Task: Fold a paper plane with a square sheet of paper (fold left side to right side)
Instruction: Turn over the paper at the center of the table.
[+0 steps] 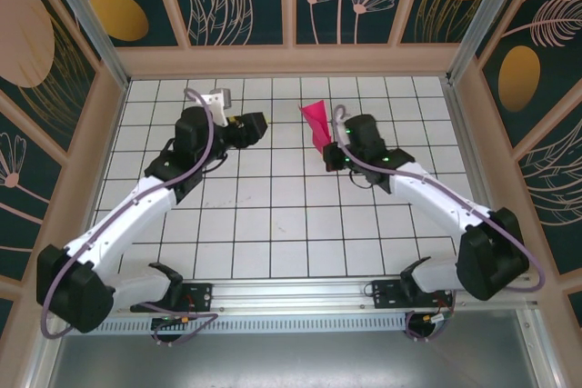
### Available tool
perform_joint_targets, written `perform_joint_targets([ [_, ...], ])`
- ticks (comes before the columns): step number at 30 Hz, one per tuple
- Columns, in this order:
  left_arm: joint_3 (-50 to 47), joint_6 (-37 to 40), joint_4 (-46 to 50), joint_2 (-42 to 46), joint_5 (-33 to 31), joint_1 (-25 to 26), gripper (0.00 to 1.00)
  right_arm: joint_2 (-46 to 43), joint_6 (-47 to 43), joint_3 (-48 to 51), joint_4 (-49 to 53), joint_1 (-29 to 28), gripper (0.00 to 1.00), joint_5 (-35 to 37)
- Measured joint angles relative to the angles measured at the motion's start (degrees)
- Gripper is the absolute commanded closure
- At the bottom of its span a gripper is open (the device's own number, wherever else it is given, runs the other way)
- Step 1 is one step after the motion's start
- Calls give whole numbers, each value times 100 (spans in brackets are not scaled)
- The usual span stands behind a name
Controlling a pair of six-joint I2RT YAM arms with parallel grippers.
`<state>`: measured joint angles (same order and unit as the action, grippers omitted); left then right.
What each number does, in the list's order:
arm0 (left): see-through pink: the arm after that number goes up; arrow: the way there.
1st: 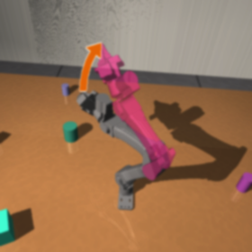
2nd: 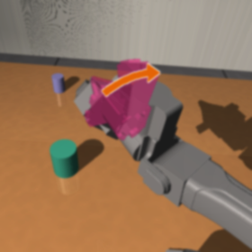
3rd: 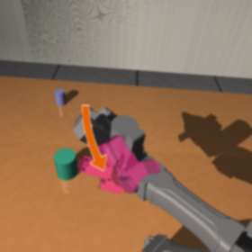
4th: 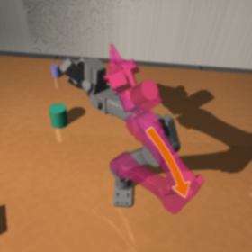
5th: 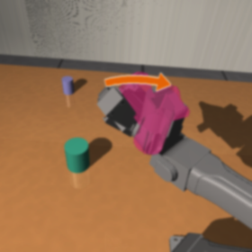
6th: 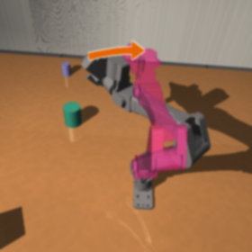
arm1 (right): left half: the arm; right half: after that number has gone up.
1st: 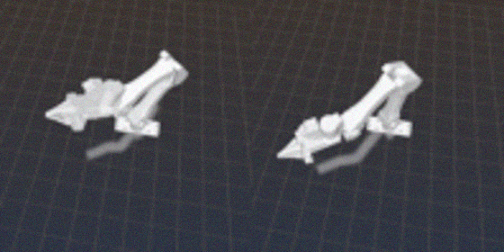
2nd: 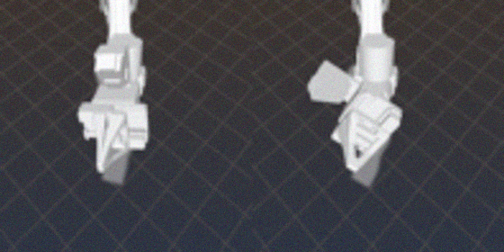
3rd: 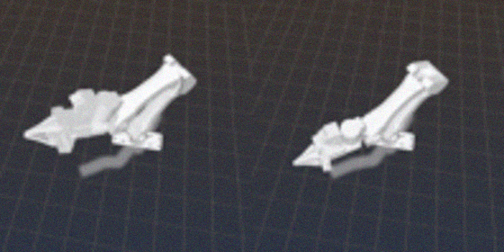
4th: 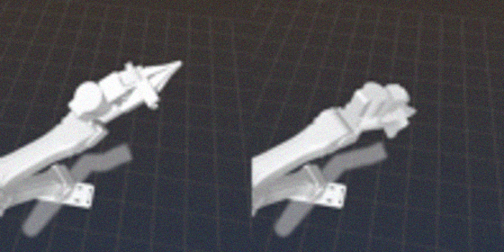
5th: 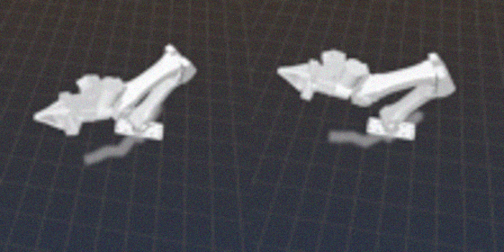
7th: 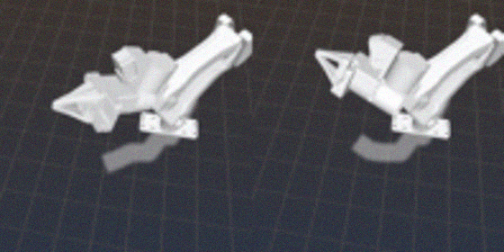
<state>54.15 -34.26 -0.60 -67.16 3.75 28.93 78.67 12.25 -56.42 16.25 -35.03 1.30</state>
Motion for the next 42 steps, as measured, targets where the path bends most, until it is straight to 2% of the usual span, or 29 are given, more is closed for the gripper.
perform_joint_targets([
  [4,-463,17,146,535,-752,0,16,872,101,-588,946,-802,96,2225],
  [8,-728,15,221,997,-1335,0,14,1941,457,-1056,1884,-1276,94,3773],
  [13,-811,-4,216,1292,-1738,0,13,3272,929,-1655,2774,-1749,90,4784],
  [17,-822,-7,221,1261,-1797,0,13,4124,1187,-1976,3141,-2039,74,5042],
  [20,-826,-26,223,1169,-1784,0,12,4312,1189,-1991,3206,-2173,61,5080],
  [24,-826,-114,219,970,-1703,0,9,3893,1075,-1812,2907,-2170,46,4548],
  [26,-833,-212,210,824,-1600,0,7,3477,1021,-1563,2684,-2170,36,4188],
  [31,-909,-490,-15,286,-1088,-17,8,2190,857,-852,2085,-2120,18,3281],
  [34,-929,-629,-350,-216,-485,-28,12,1246,804,-343,1646,-1926,15,2684],
  [37,-927,-785,-804,-881,269,-13,15,236,778,289,1029,-1342,14,1902],
  [42,-785,-1040,-1335,-2052,1132,264,15,-1405,859,1567,-225,323,7,323],
])
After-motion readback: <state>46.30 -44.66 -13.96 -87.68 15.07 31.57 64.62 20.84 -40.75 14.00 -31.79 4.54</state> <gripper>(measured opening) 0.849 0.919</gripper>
